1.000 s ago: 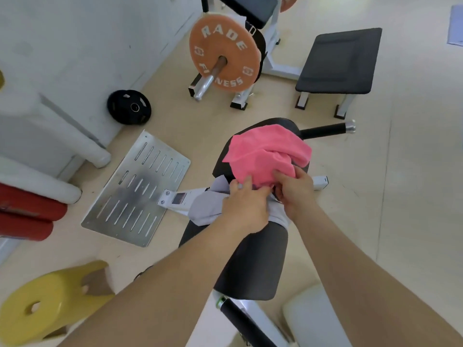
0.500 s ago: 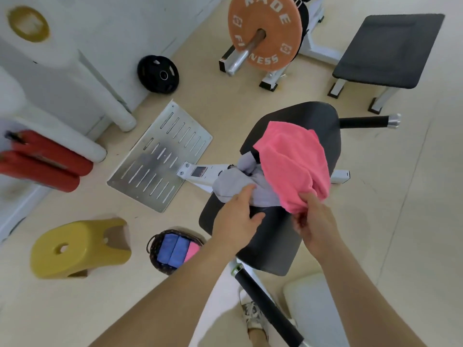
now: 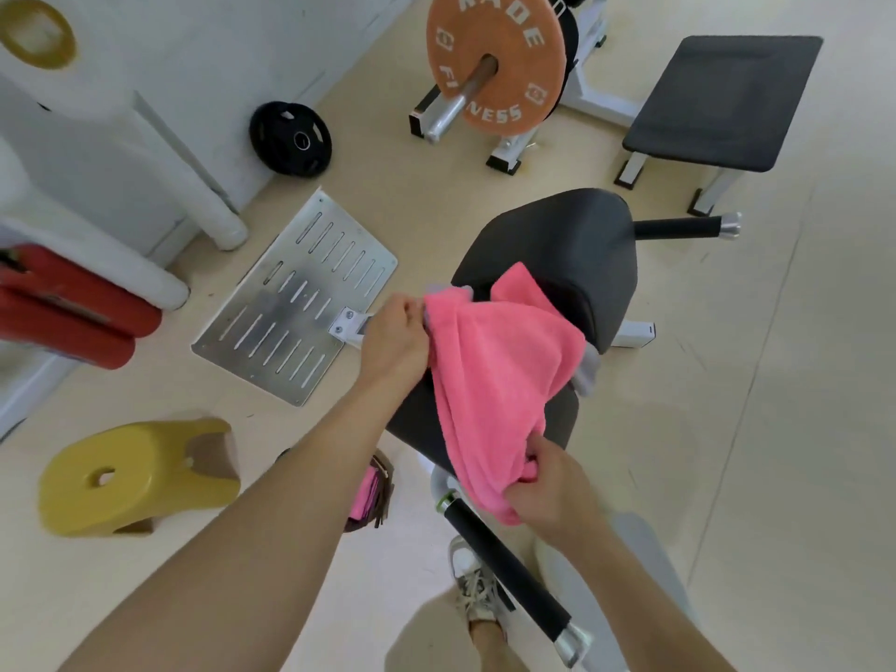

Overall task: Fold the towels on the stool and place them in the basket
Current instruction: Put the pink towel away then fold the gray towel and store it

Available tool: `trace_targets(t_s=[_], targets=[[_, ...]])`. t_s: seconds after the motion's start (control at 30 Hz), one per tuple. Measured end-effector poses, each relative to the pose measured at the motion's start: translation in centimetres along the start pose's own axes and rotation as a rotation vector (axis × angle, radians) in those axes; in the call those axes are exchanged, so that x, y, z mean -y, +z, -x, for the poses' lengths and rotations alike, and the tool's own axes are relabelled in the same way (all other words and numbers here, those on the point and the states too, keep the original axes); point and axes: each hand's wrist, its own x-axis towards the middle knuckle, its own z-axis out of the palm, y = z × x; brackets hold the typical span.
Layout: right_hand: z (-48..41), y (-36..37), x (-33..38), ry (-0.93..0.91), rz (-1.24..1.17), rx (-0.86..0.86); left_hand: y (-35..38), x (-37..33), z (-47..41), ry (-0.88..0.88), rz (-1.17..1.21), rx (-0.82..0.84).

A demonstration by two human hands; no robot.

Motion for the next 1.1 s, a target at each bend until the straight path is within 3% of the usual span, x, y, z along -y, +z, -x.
trace_targets(t_s=[0.2, 0.37, 0.5, 0.57, 0.63, 0.77, 0.87, 0.93, 1.03, 1.1], targets=[[-1.3, 0.7, -1.1, 0.06, 0.189, -0.046, -7.9, -1.3, -2.9, -0.254, 0.685, -0.398], [-1.7, 0.6, -0.9, 0.223, 0.142, -0.116, -14.1, -2.0, -1.7, -0.149, 0.723, -0.473], [-2.2, -0.7, 0.1, 0.47, -0.433, -0.265, -16.9, -3.9, 1.9, -0.194, 0.943, -0.369], [-2.4, -1.4, 0.2, 0.5, -0.585, -0.367, -17.3, -4.7, 4.1, -0.215, 0.982, -0.264], [-2.4, -2.0, 0.4, 0.476, -0.523, -0.426, -17.4, -5.2, 6.2, -0.216, 0.994, -0.177], [-1.6, -3.0, 1.9, 0.53, -0.012, -0.332, -18.7, -4.6, 10.0, -0.243, 1.079, 0.084], [0.4, -3.3, 5.1, 0.351, 0.085, -0.385, -19.9, -2.5, 12.3, -0.209, 1.109, 0.216], [2.2, -3.0, 8.0, 0.113, -0.015, -0.291, -20.6, -1.0, 13.6, -0.181, 1.117, 0.347], [6.7, -2.3, 14.0, -0.169, -0.408, 0.249, -22.0, 0.2, 15.8, -0.178, 1.148, 0.442], [9.6, -0.9, 17.9, -0.361, -0.452, 0.539, -23.1, 0.8, 17.4, -0.186, 1.162, 0.432]])
